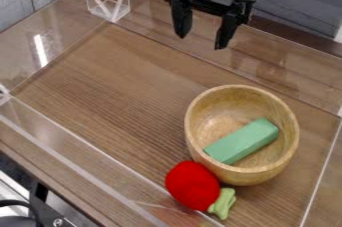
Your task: Move the red object to the right side of the table
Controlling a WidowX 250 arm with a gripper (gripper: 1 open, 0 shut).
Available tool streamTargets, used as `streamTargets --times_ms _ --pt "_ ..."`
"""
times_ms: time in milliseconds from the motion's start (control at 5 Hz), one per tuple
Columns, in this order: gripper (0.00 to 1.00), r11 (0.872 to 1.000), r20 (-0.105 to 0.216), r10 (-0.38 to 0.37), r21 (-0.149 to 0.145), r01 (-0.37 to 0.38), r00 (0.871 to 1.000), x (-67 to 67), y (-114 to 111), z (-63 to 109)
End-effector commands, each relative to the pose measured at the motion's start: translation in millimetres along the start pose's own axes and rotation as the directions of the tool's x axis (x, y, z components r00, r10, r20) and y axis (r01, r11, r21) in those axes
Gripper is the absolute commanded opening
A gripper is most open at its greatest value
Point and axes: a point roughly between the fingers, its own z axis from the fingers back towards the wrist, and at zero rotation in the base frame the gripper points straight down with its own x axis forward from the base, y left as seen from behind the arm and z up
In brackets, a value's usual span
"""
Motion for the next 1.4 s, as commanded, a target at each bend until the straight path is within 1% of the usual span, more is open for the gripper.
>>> streamTargets --times_ms 0,200,400,600,800,1000,1200 --pt "1.00 0.999 0.081 0.042 -0.017 -0.041 0.996 0.6 -7.9 24.8" --pt "1.00 0.994 0.084 0.113 -0.013 -0.112 0.990 -5.9 -7.8 20.0" --pt "1.00 0.990 0.082 0.142 -0.004 -0.142 0.986 -9.4 -8.5 14.7" --pt "1.00 0.999 0.087 0.040 -0.005 -0.039 0.995 0.9 -10.1 5.5" --pt "1.00 1.000 0.094 -0.015 -0.003 0.015 0.995 9.0 -10.8 0.1" --pt "1.00 0.999 0.107 0.033 -0.005 -0.033 0.994 15.1 -19.4 15.7" --pt "1.00 0.997 0.096 0.068 0.021 -0.071 0.993 15.2 -27.2 20.7"
